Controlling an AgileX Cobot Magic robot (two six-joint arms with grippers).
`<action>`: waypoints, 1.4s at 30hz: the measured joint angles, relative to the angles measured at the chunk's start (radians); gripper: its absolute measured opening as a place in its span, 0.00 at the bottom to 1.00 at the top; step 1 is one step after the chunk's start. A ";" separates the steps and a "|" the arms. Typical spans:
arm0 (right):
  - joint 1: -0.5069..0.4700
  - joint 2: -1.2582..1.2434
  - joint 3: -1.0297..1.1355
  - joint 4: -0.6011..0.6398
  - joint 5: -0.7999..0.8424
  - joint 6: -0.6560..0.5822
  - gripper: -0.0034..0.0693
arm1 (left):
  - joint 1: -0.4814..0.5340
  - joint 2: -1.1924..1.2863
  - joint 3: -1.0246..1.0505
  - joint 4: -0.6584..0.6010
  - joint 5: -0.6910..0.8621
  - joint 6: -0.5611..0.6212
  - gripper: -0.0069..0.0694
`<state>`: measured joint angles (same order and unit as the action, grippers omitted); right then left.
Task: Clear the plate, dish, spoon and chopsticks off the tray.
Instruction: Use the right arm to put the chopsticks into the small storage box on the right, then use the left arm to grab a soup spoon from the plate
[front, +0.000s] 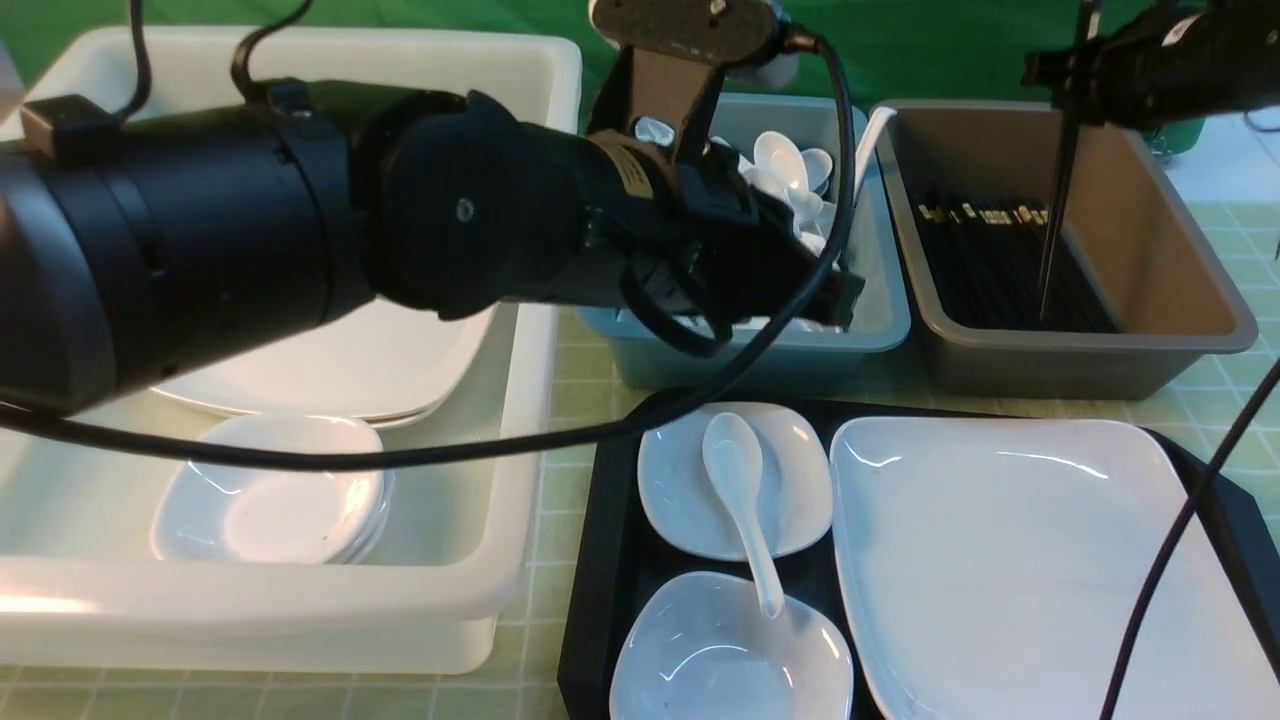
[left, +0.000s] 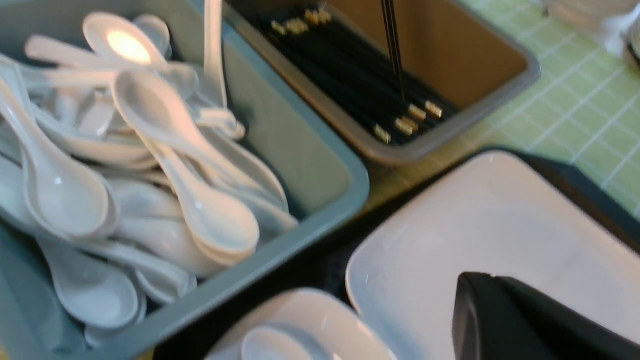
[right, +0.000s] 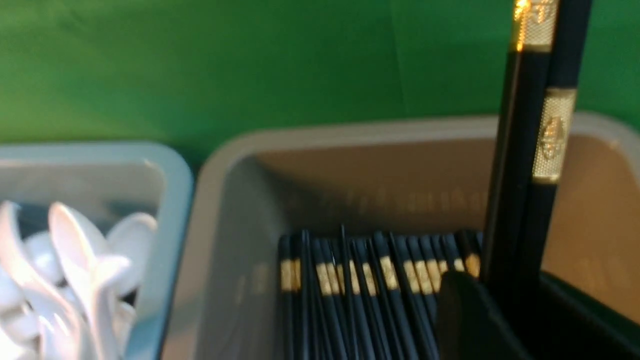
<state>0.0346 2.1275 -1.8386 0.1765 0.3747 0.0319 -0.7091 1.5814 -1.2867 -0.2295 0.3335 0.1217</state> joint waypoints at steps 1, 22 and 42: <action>0.000 0.008 0.000 0.000 0.016 0.000 0.28 | 0.000 0.000 0.000 0.006 0.019 -0.005 0.07; 0.008 -0.369 0.139 -0.003 0.723 -0.221 0.06 | 0.000 0.186 -0.307 0.058 0.718 -0.319 0.07; 0.122 -1.094 0.922 0.045 0.530 -0.234 0.06 | 0.000 0.630 -0.620 0.160 0.811 -0.494 0.67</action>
<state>0.1570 1.0333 -0.9163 0.2215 0.9050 -0.2020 -0.7091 2.2118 -1.9067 -0.0695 1.1446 -0.3725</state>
